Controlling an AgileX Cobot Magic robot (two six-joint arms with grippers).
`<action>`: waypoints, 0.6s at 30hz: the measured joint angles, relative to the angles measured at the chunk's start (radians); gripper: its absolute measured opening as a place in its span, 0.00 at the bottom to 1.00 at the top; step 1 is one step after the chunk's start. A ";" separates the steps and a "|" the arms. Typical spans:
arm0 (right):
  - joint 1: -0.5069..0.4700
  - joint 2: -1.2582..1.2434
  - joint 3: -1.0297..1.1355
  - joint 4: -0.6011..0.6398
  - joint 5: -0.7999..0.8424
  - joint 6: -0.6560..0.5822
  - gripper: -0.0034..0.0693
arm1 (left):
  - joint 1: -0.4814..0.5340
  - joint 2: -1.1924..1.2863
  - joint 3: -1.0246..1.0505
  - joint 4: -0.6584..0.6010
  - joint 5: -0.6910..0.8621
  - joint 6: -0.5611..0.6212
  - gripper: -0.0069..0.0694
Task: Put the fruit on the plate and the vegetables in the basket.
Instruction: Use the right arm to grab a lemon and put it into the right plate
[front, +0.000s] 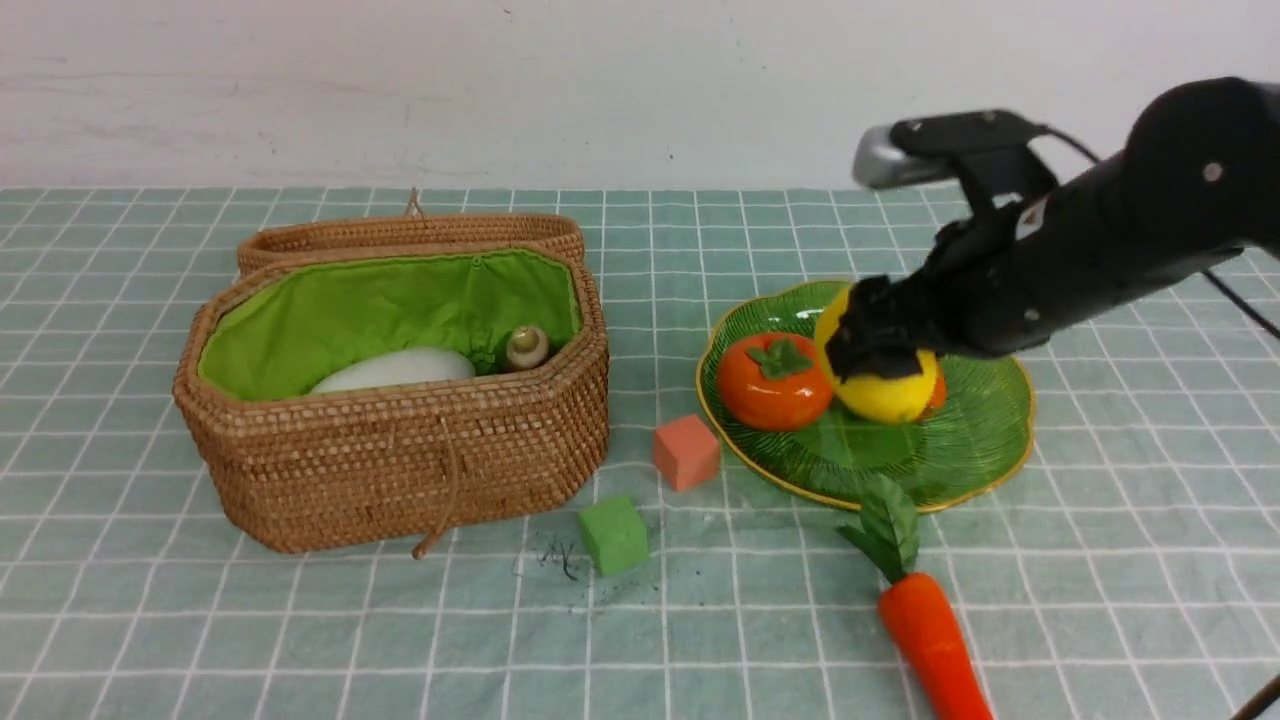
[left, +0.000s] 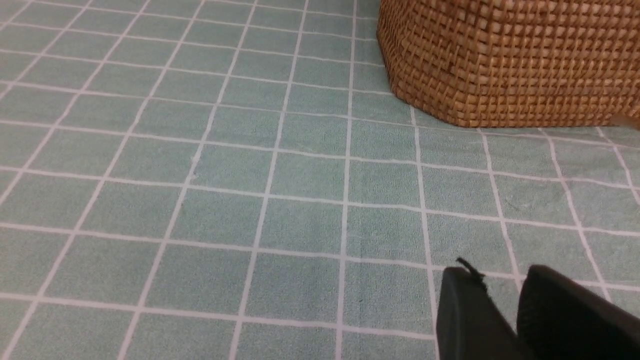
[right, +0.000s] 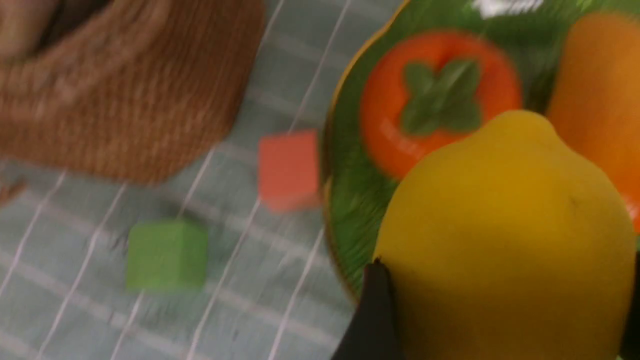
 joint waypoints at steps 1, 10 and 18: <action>-0.011 0.009 0.000 0.008 -0.045 0.000 0.82 | 0.000 0.000 0.000 0.000 0.000 0.000 0.31; -0.025 0.185 -0.001 0.017 -0.183 -0.002 0.82 | 0.000 0.000 0.000 0.000 0.000 0.000 0.32; -0.046 0.179 -0.001 -0.013 -0.155 -0.004 0.92 | 0.000 0.000 0.000 0.000 0.000 0.000 0.32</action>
